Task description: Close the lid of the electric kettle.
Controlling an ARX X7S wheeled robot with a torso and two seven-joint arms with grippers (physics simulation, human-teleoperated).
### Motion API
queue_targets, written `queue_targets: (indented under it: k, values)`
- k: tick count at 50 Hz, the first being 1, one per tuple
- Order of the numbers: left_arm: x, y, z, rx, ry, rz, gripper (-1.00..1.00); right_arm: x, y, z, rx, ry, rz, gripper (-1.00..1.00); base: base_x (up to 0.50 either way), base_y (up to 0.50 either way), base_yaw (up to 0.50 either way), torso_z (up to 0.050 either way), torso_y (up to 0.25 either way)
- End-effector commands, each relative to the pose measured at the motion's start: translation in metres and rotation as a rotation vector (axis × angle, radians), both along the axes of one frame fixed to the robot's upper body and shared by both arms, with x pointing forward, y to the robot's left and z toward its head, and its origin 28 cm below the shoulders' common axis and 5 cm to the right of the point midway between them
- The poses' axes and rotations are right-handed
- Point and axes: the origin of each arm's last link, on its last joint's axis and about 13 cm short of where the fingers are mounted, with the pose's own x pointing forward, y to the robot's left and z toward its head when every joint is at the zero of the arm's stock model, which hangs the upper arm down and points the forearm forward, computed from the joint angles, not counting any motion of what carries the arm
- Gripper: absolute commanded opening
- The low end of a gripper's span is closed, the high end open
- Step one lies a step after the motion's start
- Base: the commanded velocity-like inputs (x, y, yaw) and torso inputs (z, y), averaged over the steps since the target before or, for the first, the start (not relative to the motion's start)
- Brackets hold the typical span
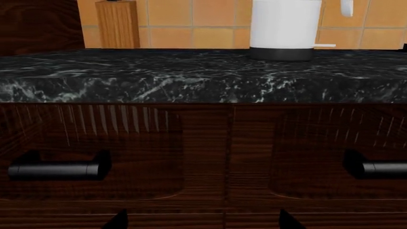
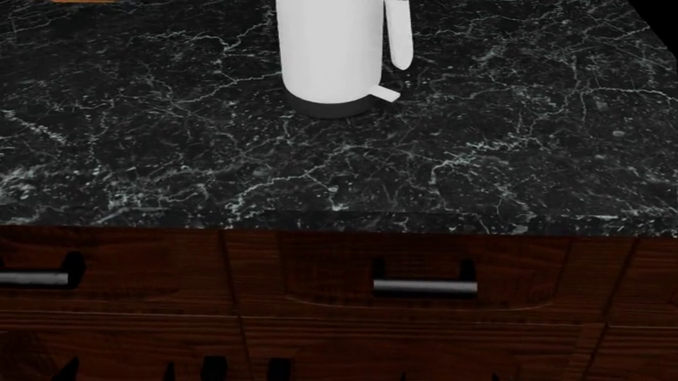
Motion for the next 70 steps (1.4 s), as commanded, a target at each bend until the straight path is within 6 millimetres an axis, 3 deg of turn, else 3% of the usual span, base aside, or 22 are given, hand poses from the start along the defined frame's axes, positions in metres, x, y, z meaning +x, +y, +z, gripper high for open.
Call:
queue_targets:
  k: [1,17,70]
  values:
    - [0.0,-0.0004,0.001,0.001,0.002,0.0,1.0,0.0,0.0,-0.0012,-0.007,0.002,0.004,1.0,0.02,0.5,0.0,0.0,0.0]
    - [-0.0001,-0.0002,0.0007,-0.006,-0.006,0.01,1.0,-0.0011,-0.0011,0.0,0.019,0.006,-0.014,1.0,0.0,0.03,0.0,0.001,0.0]
    - [0.0022,0.0012,0.0022,-0.015,0.029,0.017,1.0,0.0002,-0.0028,0.0013,0.011,0.015,-0.019,1.0,0.0,0.0,0.0,0.046,0.0]
